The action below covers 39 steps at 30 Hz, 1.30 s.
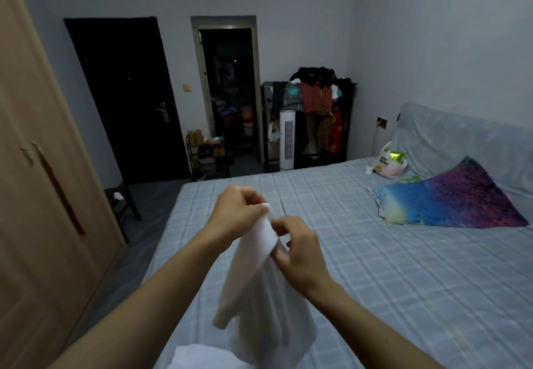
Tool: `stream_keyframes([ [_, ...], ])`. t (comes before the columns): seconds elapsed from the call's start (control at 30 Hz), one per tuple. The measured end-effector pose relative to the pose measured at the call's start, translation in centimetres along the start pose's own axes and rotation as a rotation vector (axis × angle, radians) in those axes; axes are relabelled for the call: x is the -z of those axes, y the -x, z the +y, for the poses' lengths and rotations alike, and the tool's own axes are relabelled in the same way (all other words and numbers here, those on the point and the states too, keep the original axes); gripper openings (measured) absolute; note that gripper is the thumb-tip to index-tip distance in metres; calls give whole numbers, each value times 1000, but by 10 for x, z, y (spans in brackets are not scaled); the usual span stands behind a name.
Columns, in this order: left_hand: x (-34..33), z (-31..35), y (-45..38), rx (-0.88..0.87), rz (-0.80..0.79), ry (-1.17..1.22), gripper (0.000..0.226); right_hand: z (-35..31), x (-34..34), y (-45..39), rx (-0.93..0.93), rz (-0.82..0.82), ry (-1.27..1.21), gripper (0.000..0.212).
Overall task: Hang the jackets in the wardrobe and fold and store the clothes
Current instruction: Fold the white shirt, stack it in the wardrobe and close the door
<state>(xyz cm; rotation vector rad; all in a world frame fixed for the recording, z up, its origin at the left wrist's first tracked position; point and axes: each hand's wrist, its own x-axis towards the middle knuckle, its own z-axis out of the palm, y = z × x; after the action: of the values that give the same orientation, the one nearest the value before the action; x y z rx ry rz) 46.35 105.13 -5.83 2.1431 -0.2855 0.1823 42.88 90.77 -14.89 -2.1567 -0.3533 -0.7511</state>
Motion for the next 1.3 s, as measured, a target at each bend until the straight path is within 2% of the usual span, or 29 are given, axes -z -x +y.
stream_keyframes([
  [0.1,7,-7,2,-3,-9,-17,7,-2,3,-6,52,69,-69,12],
  [0.23,11,-19,8,3,-18,-40,8,-7,7,-13,29,33,-95,11],
  [0.37,11,-24,17,-28,-14,49,2,-15,9,-20,-22,16,-120,16],
  [0.47,5,-20,31,-119,-64,-10,24,-16,5,-20,-10,-44,-62,20],
  [0.53,-5,-20,41,-162,-39,-101,38,-15,0,-17,-42,-49,-39,23],
  [0.6,-14,-23,47,-203,-38,-128,44,-13,1,-15,-80,-40,-55,26],
  [0.67,-17,-28,51,-210,-122,-84,53,-11,5,-15,-90,-34,-42,25],
  [0.73,-21,-34,54,-187,-165,-102,75,-7,10,-16,-88,-19,-3,21],
  [0.83,-36,-40,61,-135,-58,-194,91,-3,14,-19,-110,32,26,19],
  [0.9,-50,-44,64,-122,1,-252,88,-4,16,-21,-114,69,9,17],
  [1.03,-56,-66,58,-158,73,-407,65,-4,26,-25,-104,119,-4,15],
  [1.17,-41,-95,41,-73,-79,-481,28,1,44,-30,-116,191,-25,16],
  [1.3,-31,-111,24,-141,-183,-572,5,8,55,-35,-138,217,-41,16],
])
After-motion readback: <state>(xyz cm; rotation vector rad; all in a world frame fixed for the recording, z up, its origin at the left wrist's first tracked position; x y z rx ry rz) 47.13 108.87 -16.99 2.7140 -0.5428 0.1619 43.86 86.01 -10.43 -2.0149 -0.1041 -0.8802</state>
